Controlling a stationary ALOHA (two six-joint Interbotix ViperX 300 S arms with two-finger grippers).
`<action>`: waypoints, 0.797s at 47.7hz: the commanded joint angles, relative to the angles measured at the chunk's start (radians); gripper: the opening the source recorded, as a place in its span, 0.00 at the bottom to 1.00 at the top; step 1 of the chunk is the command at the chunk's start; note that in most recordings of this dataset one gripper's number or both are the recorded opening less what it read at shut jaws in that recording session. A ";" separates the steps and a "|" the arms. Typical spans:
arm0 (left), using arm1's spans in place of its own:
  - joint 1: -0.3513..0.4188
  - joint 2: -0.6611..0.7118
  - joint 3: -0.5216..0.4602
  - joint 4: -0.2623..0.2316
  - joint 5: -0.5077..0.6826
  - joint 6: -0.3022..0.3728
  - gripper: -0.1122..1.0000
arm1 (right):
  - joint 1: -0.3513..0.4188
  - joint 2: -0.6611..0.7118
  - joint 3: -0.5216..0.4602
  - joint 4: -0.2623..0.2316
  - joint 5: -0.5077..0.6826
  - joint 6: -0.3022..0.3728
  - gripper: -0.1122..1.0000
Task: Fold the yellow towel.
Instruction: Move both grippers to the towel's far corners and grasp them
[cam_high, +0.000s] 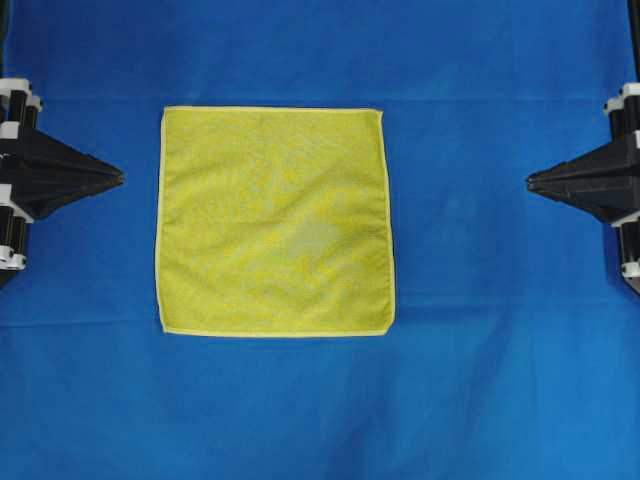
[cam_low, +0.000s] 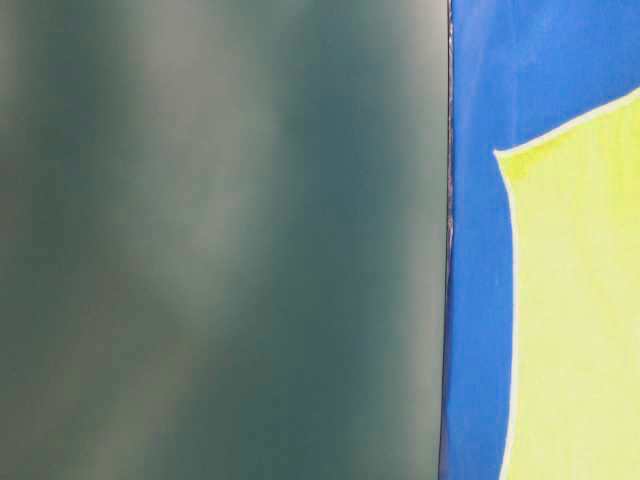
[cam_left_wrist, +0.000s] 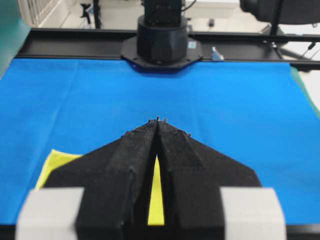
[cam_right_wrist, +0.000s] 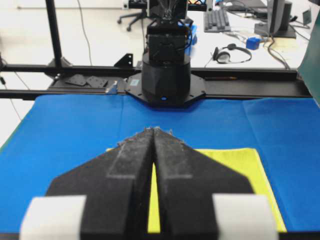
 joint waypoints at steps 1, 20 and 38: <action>-0.006 0.012 -0.029 -0.018 0.031 -0.006 0.10 | -0.006 0.018 -0.026 0.005 -0.002 0.003 0.10; 0.072 0.061 -0.032 -0.018 0.084 0.009 0.10 | -0.167 0.242 -0.172 0.011 0.187 0.028 0.10; 0.241 0.247 -0.032 -0.018 0.086 0.006 0.45 | -0.313 0.565 -0.316 0.006 0.233 0.028 0.21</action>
